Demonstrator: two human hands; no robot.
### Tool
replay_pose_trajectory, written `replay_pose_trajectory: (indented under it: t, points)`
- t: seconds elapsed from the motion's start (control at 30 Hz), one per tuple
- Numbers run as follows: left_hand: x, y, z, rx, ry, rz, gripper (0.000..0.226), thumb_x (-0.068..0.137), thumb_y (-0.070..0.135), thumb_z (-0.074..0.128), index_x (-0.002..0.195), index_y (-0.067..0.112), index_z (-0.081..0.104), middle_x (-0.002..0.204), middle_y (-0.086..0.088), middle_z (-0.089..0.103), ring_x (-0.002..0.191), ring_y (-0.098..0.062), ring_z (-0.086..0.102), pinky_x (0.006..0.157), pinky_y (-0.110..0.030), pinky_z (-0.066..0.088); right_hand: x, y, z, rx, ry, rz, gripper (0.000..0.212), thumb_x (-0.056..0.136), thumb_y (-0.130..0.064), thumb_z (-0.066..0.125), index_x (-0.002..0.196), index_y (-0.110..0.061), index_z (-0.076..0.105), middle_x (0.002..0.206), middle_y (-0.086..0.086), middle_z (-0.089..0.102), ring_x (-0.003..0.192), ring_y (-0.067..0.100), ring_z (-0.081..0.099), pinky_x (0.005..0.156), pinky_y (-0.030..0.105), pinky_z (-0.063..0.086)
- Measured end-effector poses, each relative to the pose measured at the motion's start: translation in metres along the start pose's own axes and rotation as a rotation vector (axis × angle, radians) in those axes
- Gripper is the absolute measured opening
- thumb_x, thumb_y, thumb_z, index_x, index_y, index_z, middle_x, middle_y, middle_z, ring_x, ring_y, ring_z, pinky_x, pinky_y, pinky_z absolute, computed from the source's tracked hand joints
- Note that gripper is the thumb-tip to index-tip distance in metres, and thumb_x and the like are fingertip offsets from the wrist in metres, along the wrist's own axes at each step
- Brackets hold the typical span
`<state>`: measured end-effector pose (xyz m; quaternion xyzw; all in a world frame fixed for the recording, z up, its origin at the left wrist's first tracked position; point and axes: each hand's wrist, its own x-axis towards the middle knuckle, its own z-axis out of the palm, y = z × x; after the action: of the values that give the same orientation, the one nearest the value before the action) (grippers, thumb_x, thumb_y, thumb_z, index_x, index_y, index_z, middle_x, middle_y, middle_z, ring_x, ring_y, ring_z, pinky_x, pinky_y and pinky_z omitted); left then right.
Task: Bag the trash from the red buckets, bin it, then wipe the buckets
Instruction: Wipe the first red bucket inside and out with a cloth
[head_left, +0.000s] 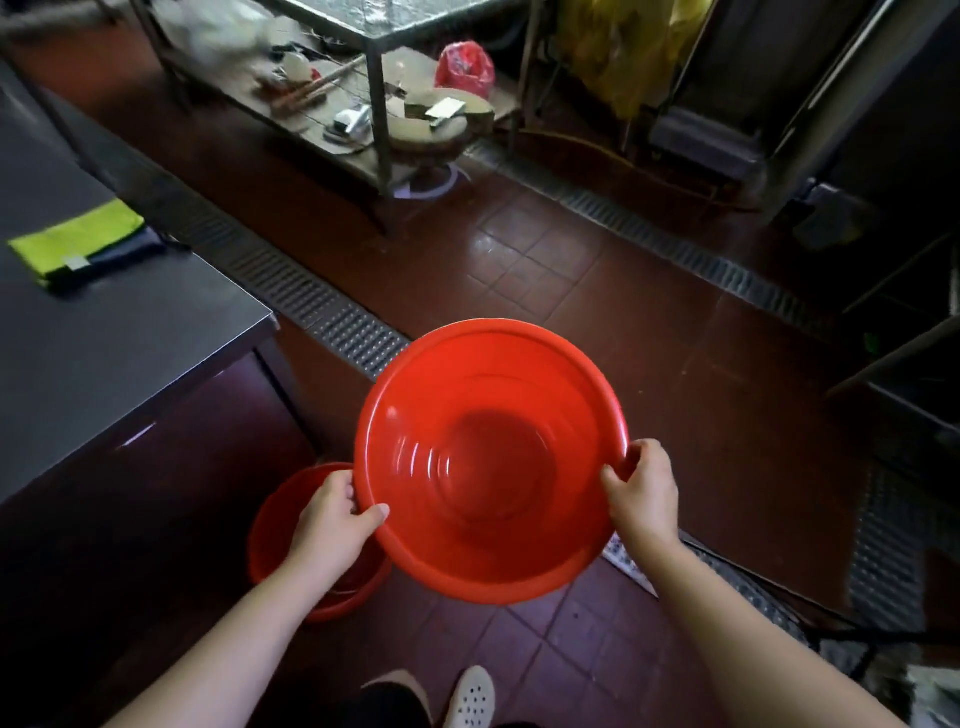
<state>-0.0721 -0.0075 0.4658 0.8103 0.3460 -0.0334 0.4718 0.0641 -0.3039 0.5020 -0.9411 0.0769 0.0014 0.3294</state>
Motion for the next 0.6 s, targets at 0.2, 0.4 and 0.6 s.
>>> replay_pose_trajectory:
  t: [0.2, 0.4, 0.6]
  points:
    - [0.055, 0.054, -0.012, -0.025, 0.182, 0.059, 0.044, 0.072, 0.014, 0.078, 0.110, 0.016, 0.056, 0.095, 0.002, 0.059, 0.082, -0.017, 0.058, 0.074, -0.031, 0.045, 0.084, -0.046, 0.018, 0.089, 0.002, -0.092, 0.021, 0.076, -0.010, 0.065, 0.085, -0.014, 0.047, 0.081, 0.003, 0.050, 0.072, 0.022, 0.048, 0.065, 0.031, 0.032]
    - [0.140, 0.094, -0.034, -0.124, 0.306, 0.099, 0.043, 0.072, 0.011, 0.078, 0.109, 0.014, 0.057, 0.092, 0.001, 0.061, 0.079, -0.016, 0.058, 0.071, -0.030, 0.045, 0.175, -0.122, 0.046, 0.173, 0.002, -0.240, 0.021, 0.075, -0.009, 0.067, 0.086, -0.015, 0.050, 0.084, 0.005, 0.053, 0.073, 0.020, 0.050, 0.066, 0.030, 0.035]
    - [0.217, 0.142, -0.066, -0.232, 0.430, 0.136, 0.040, 0.072, 0.002, 0.076, 0.100, 0.020, 0.054, 0.081, 0.019, 0.056, 0.071, 0.005, 0.055, 0.059, -0.008, 0.039, 0.262, -0.211, 0.070, 0.230, -0.006, -0.371, 0.022, 0.075, -0.008, 0.068, 0.090, -0.014, 0.052, 0.086, 0.005, 0.054, 0.076, 0.019, 0.052, 0.069, 0.030, 0.039]
